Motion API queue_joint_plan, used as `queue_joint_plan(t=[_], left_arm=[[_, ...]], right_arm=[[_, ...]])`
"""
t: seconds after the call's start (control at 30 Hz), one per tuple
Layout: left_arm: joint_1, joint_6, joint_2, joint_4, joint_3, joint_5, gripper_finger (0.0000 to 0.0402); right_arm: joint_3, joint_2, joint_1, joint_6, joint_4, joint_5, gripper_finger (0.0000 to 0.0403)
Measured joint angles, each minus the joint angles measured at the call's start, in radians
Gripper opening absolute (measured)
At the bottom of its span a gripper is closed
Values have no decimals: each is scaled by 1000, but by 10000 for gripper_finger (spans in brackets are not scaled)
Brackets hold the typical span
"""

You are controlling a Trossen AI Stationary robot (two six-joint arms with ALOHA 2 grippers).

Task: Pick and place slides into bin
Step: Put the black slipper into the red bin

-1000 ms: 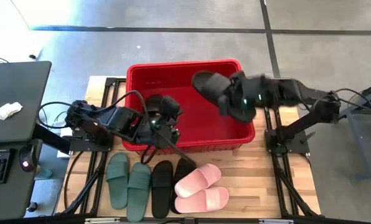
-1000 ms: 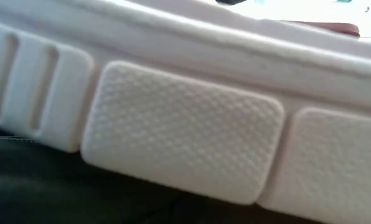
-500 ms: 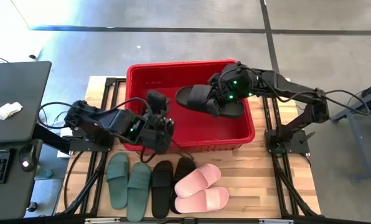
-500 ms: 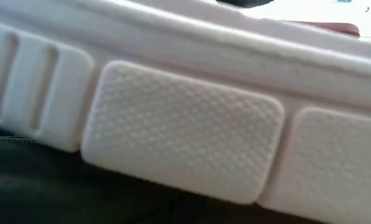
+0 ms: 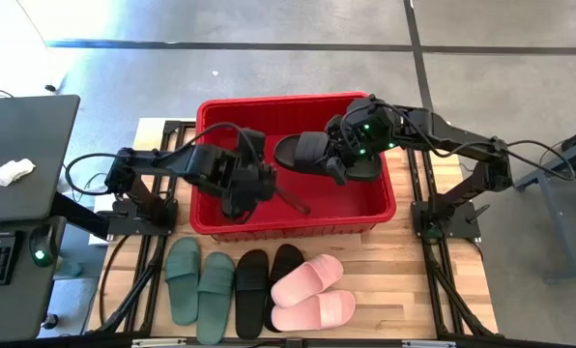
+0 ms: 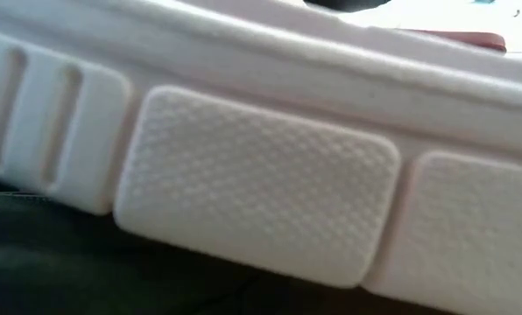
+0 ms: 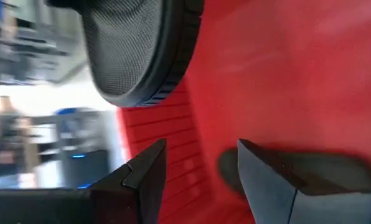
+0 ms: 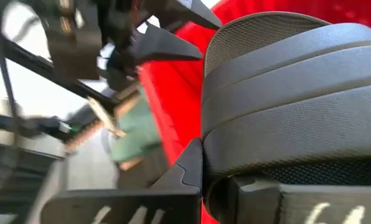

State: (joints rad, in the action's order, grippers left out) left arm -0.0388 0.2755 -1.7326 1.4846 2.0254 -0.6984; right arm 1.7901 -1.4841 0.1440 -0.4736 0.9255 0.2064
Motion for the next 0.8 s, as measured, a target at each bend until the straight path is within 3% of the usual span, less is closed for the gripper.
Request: queue_joint_plan(t=[0.33, 0.7, 0.8], left_arm=[[274, -39, 123, -136, 0, 456, 179], [685, -129, 122, -275, 0, 1196, 179], [718, -147, 111, -330, 1, 1290, 179]], right_arm=[[0, 0, -62, 231, 100, -296, 0], [0, -3, -169, 418, 24, -577, 0], [0, -9, -174, 437, -1, -614, 0]])
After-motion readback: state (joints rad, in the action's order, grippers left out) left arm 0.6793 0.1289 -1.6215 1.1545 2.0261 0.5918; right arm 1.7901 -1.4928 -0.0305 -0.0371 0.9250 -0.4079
